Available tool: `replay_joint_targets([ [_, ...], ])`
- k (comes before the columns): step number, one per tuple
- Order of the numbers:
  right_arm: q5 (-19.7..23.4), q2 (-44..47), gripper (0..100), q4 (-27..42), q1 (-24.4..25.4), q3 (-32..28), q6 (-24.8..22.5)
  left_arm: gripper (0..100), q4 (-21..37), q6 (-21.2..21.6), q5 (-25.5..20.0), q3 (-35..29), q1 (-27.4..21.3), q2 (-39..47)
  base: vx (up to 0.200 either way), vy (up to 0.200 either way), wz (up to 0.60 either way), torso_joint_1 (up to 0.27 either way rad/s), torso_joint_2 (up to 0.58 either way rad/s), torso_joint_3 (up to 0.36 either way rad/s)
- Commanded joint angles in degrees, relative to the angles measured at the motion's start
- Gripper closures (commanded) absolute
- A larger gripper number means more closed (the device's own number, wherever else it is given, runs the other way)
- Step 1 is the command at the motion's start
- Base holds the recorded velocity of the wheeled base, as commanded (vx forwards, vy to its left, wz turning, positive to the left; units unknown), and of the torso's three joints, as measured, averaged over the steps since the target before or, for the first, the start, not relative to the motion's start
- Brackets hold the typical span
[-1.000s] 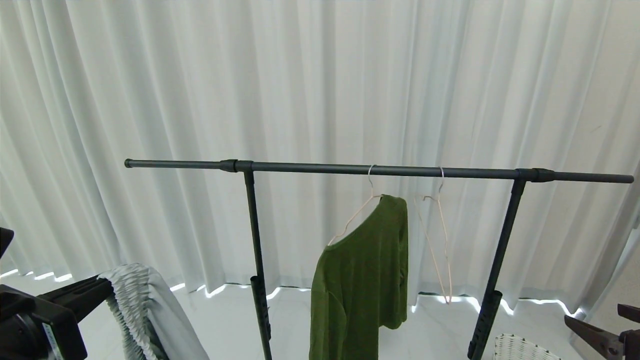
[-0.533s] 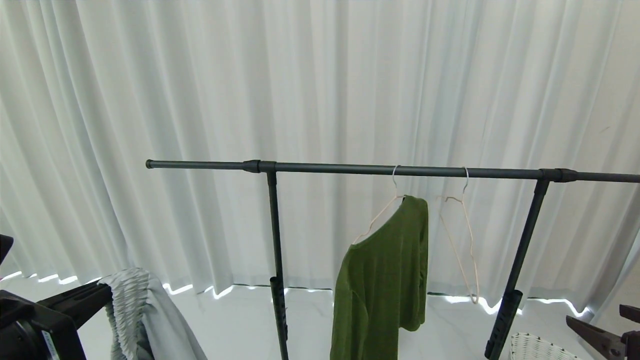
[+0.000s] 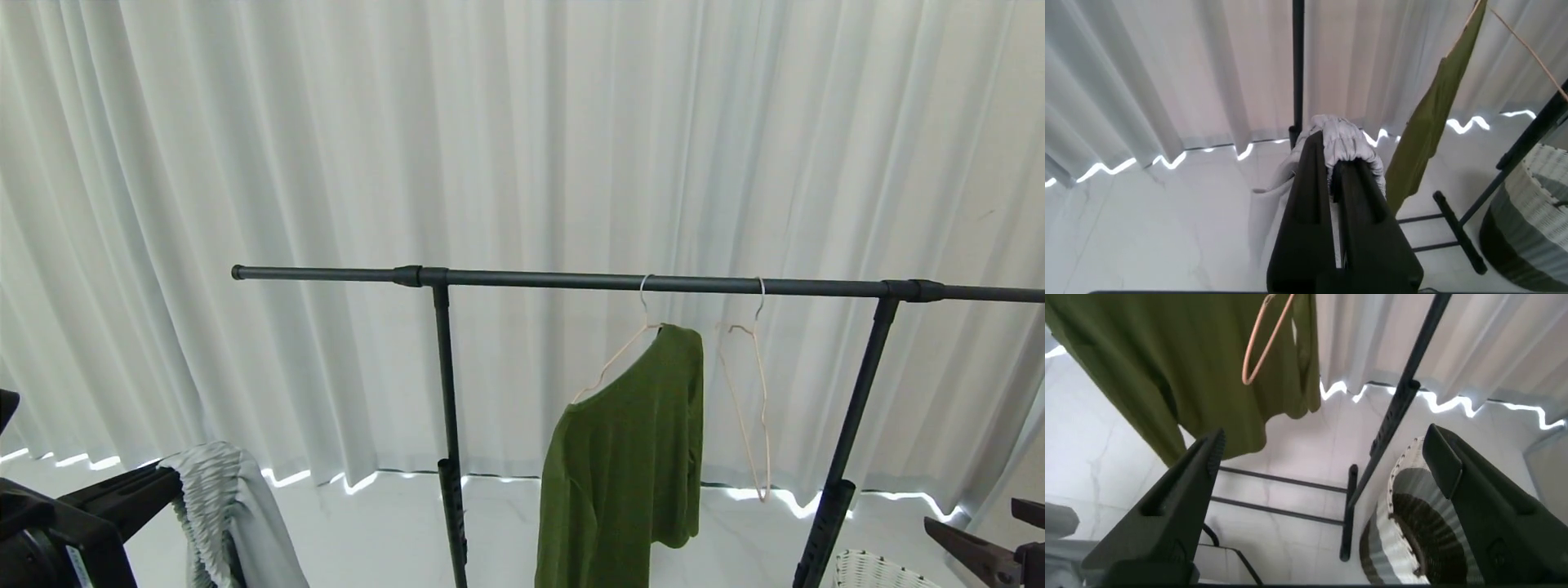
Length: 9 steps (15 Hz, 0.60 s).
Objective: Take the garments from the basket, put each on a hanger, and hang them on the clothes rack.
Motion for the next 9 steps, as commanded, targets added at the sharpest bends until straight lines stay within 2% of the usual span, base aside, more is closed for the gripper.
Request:
replay_joint_targets([
  [1, 0.0, 0.1, 0, 0.0, 0.0, 0.0, 0.0, 100, 0.0, 0.0, 0.0, 0.0, 0.0, 0.1, 0.200, 0.000, 0.00, -0.002, 0.00, 0.002],
  [7, 0.0, 0.1, 0, 0.1, 0.9, 0.1, 0.0, 100, 0.0, 0.1, 0.0, 0.3, 0.0, -0.1, 0.200, 0.000, 0.00, 0.006, 0.01, 0.000],
  [9, -0.3, -0.3, 0, 0.2, 3.4, 0.5, -0.4, 100, 0.0, 0.2, -0.1, 0.6, -0.3, -0.1, 0.000, 0.000, 0.00, 0.000, 0.00, 0.000],
])
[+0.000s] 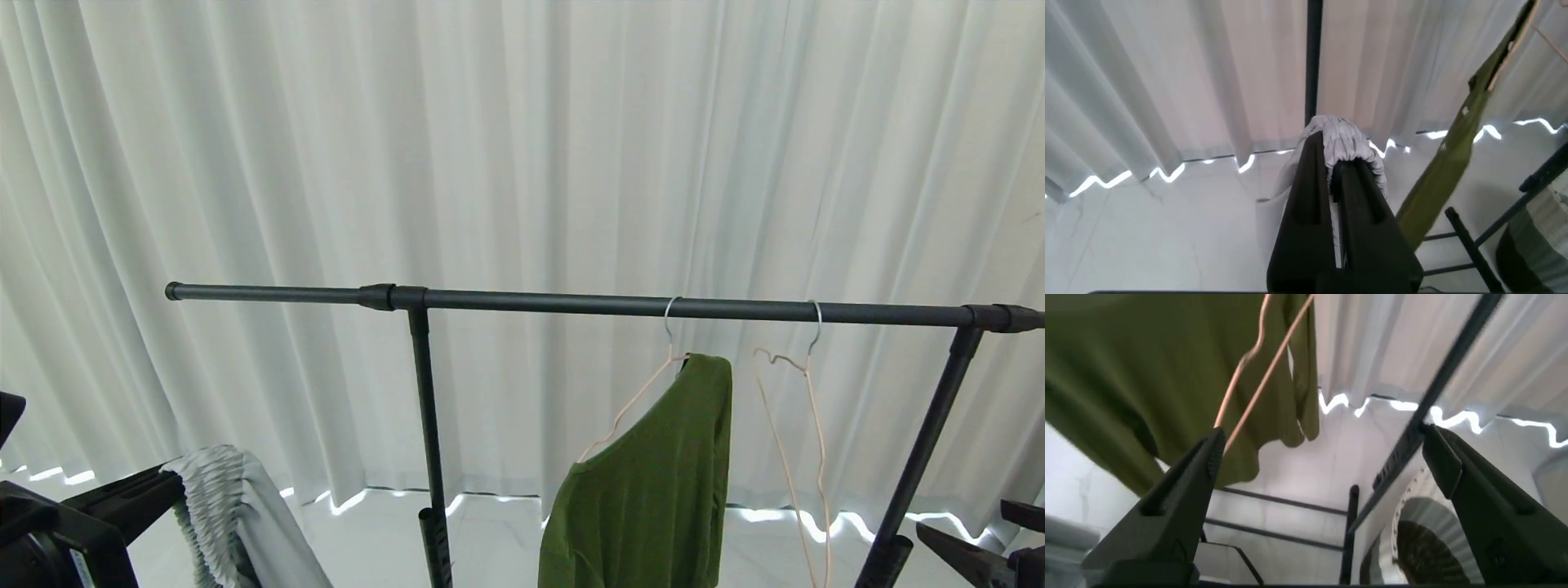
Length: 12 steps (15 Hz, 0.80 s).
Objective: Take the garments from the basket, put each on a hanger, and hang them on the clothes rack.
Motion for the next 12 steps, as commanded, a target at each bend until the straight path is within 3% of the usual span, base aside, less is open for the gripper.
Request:
replay_joint_targets([
  [1, -0.1, -0.3, 0, 0.1, 1.5, 0.2, -0.5, 100, 0.0, 0.1, 0.0, 0.0, -0.1, -0.1, 0.000, 0.000, 0.00, 0.000, 0.00, 0.000],
  [6, 0.0, -0.1, 0, 0.2, 4.3, -0.5, -0.7, 100, 0.0, 0.4, 0.1, -0.1, -0.1, 0.1, 0.000, 0.000, 0.00, 0.000, 0.00, 0.000],
  [9, -0.6, 6.3, 0, 1.8, 7.1, -3.7, -0.3, 100, 0.0, 1.4, 0.1, 0.0, -0.1, -0.2, 0.000, 0.000, 0.00, 0.000, 0.00, 0.000],
  [12, -7.9, 13.5, 0, 1.9, 12.3, -7.8, 0.8, 100, 0.0, 1.9, 0.1, 0.2, 0.0, -0.2, 0.000, 0.000, 0.00, 0.000, 0.00, 0.000],
])
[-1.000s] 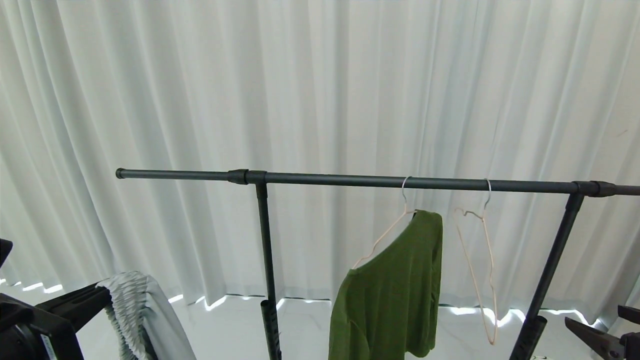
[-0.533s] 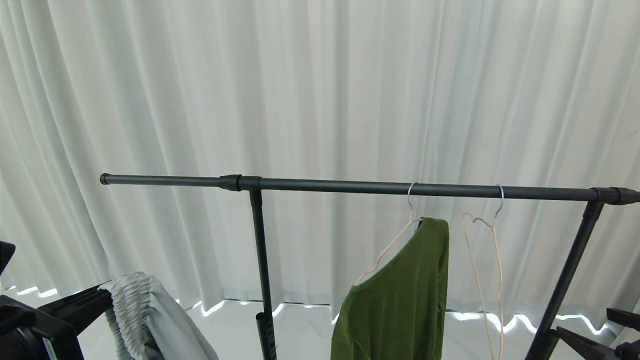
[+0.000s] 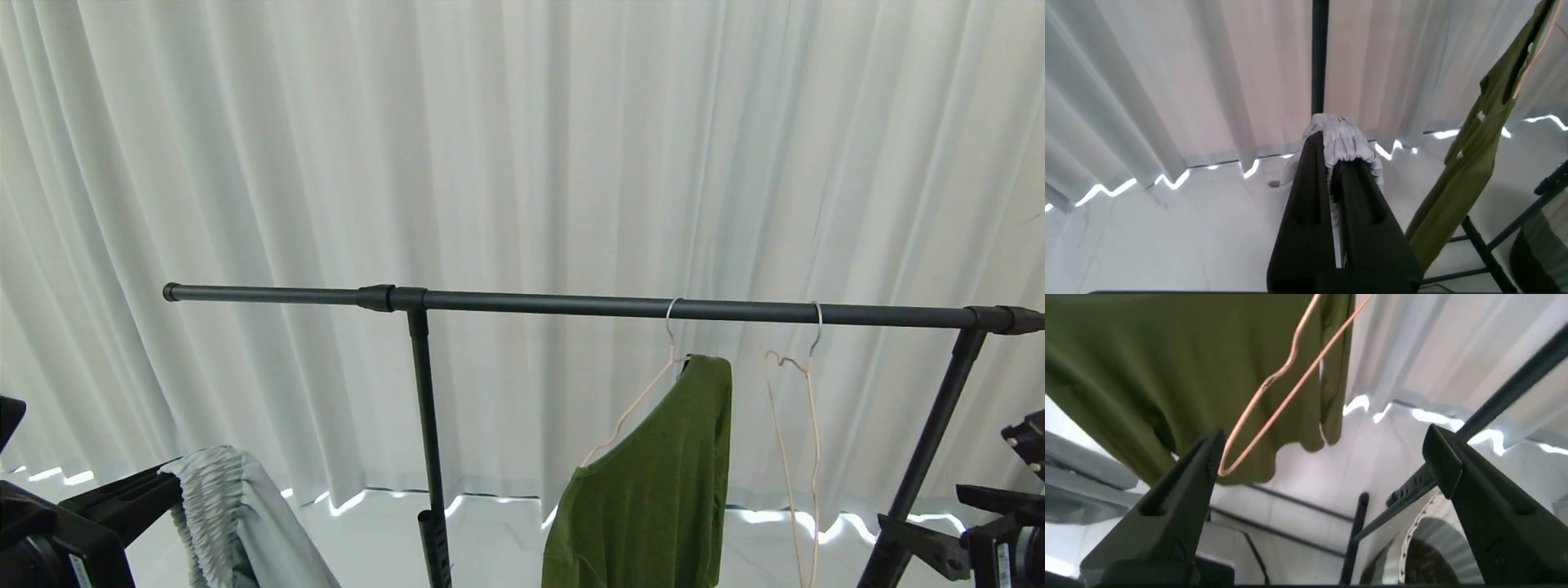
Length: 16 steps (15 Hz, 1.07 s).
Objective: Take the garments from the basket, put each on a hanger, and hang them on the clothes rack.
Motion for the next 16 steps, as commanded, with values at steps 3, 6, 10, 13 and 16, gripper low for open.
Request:
replay_joint_targets([
  [3, -6.6, 10.3, 0, -0.3, 9.6, -6.7, 7.0, 100, 0.0, -0.2, 0.0, 0.0, 0.0, 0.0, 0.000, 0.000, 0.00, 0.000, 0.00, 0.000],
  [6, -9.7, 16.7, 0, -0.6, 11.2, -9.7, 10.9, 100, 0.0, -0.2, 0.0, -0.1, 0.0, -0.1, 0.000, 0.000, 0.00, 0.000, 0.00, 0.000],
  [10, -11.1, 21.6, 0, -3.1, 11.1, -10.9, 12.9, 100, 0.0, -0.2, 0.0, 0.0, 0.0, -0.4, 0.000, 0.000, 0.00, 0.000, 0.00, 0.000],
  [13, -15.2, 24.1, 0, -3.5, 11.0, -11.0, 12.9, 100, 0.0, 0.0, -0.1, 0.0, 0.0, -2.2, 0.000, 0.000, 0.00, 0.000, 0.00, 0.000],
  [16, -15.8, 24.1, 0, -3.5, 11.0, -10.9, 13.0, 100, 0.0, 0.0, -0.1, 0.0, 0.0, -2.3, 0.000, 0.000, 0.00, 0.000, 0.00, 0.000],
])
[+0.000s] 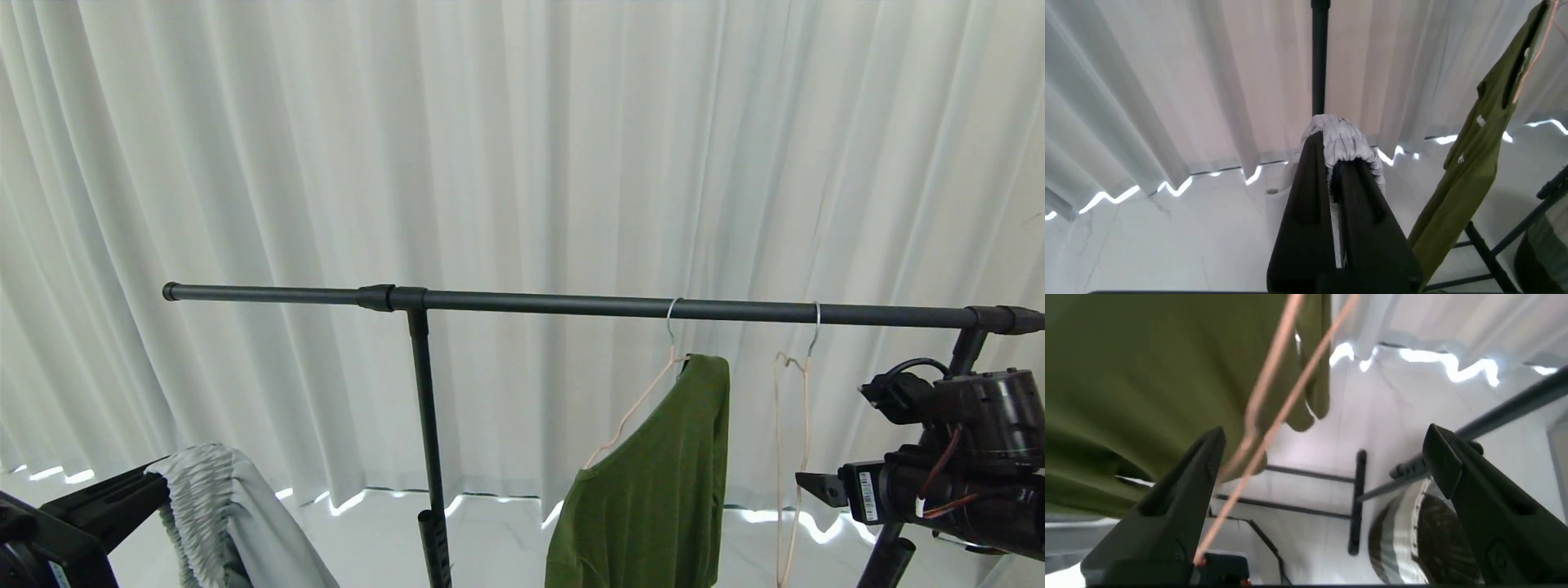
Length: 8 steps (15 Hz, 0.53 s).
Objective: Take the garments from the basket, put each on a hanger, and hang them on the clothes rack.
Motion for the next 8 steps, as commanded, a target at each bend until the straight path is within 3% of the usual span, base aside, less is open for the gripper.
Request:
replay_joint_targets([
  [1, 0.0, 0.5, 0, 0.0, 0.0, 0.0, 0.0, 100, 0.0, 0.0, 0.0, 0.0, 0.0, -0.3, 0.000, 0.000, 0.00, 0.000, 0.00, 0.000],
  [8, 0.5, 0.0, 0, -2.6, -0.3, -0.6, 0.1, 100, 0.0, 0.0, 0.0, 0.0, 0.0, -0.3, 0.000, 0.000, 0.00, 0.000, 0.00, 0.000],
])
